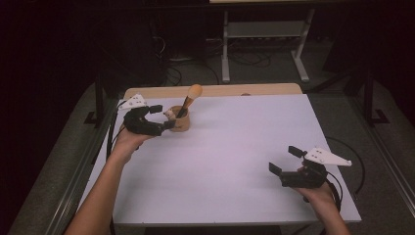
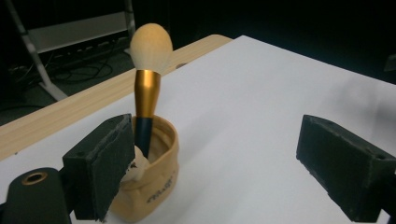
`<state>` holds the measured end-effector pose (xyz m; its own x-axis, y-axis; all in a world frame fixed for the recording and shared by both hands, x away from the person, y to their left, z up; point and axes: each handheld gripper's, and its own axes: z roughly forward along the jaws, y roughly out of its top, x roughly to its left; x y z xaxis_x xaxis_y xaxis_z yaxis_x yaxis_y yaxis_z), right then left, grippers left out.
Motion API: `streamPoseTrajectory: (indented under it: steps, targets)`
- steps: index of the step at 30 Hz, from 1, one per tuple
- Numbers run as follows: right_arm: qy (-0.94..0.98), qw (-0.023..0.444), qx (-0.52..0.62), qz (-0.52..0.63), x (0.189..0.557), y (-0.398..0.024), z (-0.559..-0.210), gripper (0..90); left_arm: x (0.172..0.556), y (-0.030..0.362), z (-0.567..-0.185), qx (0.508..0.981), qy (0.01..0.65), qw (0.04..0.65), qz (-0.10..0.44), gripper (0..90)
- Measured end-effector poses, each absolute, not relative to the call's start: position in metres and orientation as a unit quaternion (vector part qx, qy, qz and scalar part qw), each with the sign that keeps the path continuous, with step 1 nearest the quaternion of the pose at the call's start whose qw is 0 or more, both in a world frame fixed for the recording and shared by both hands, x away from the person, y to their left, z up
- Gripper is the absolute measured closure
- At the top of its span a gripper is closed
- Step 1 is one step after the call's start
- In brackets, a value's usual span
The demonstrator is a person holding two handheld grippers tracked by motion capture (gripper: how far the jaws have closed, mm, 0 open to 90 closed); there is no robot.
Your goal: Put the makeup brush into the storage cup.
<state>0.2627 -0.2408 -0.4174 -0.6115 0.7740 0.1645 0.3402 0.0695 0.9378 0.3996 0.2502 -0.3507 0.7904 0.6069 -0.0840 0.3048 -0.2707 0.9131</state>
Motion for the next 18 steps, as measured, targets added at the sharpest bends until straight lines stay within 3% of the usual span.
streamPoseTrajectory:
  steps: [18]
  targets:
    - [0.706, 0.199, 0.393, 0.555, 0.263, -0.241, -0.416, 1.6, 0.357, 0.256, -0.369, 0.782, 0.285, 0.536, 0.142, 11.7]
